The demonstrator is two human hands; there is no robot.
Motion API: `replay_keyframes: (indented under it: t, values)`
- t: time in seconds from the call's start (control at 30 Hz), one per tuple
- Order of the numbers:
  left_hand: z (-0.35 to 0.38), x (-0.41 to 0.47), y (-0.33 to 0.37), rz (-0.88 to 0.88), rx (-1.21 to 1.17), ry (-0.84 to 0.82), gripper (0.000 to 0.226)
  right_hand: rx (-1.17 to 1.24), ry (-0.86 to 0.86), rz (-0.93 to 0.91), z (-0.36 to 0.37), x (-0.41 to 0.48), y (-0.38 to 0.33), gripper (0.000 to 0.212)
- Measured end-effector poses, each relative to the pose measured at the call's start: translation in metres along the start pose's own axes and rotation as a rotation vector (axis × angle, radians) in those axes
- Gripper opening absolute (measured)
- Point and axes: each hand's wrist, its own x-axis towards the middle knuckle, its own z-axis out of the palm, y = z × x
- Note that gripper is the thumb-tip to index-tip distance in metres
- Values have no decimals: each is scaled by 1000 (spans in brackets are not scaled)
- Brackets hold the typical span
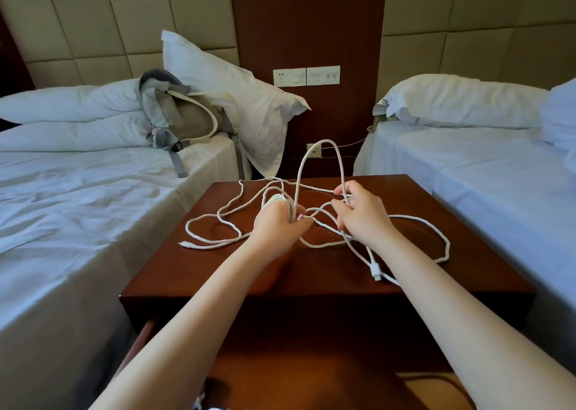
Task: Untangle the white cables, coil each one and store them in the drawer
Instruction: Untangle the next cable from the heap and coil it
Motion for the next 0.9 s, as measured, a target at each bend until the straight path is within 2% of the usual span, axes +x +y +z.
replay_keyframes:
  t: [0.07,0.23,0.3,0.37,0.47,0.6,0.7,0.77,0.9]
  values:
    - [6,2,-4,-28,14,42,28,-1,-50,35,-5,-3,2,20]
    - [8,4,-13,-99,24,-35,33,-118,-207,26,-16,-11,0,40]
    - [5,3,-14,-163,-59,-55,32,-226,-312,-1,-17,-16,-2,52]
    - [2,3,-13,-273,-242,-79,27,-278,-375,-44,-17,-22,-3,52]
    - [0,2,-11,-335,-457,-67,28,-279,-282,-109,-18,-29,0,51]
    - [-2,3,-3,-298,-521,-38,31,-277,-138,51,-20,-21,8,57]
    - [-4,3,0,-294,-585,-24,32,-262,-121,217,-16,-4,14,39]
    - [-6,3,-2,-315,-634,8,30,-241,-110,262,-10,6,14,28]
    - [-17,9,-10,-349,-714,136,31,-337,-141,79,8,24,10,27]
